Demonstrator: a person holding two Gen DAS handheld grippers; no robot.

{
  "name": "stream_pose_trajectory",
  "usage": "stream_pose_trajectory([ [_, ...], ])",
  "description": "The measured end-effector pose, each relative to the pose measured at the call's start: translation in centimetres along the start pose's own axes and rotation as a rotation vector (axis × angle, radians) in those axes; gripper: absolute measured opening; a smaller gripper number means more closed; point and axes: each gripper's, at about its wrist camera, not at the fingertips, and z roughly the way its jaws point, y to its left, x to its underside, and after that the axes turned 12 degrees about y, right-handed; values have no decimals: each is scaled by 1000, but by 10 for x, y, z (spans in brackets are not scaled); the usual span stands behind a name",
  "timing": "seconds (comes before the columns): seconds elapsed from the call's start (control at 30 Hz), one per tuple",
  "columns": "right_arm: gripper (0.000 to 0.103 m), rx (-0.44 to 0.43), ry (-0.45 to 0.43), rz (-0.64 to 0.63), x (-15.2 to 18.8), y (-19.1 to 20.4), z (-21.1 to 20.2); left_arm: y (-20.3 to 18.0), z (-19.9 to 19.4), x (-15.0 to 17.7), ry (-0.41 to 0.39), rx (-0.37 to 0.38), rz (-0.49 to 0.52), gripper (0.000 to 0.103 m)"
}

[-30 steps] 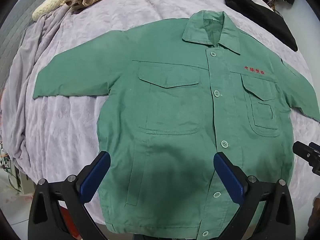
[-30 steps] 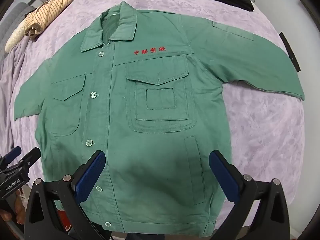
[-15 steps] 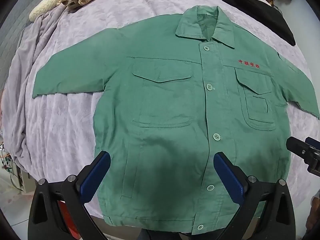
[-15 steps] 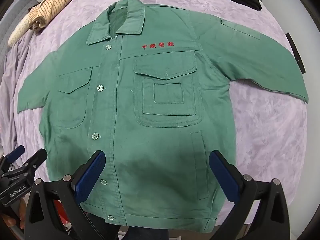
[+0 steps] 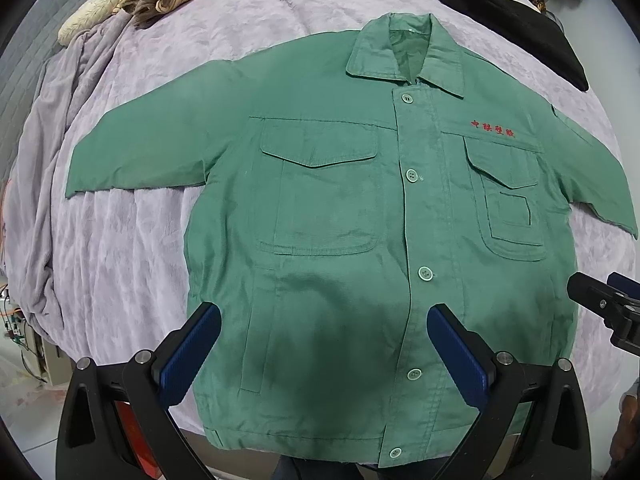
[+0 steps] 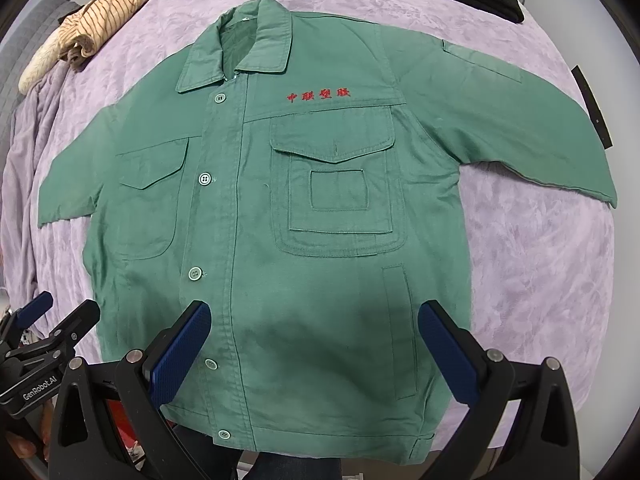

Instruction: Fold large clothes

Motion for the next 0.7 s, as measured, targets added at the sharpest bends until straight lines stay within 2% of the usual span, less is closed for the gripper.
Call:
stream_pose_trajectory([
  [0.7, 103, -1, 2, -2, 3, 0, -1, -3, 0, 2, 4, -9, -2, 103],
])
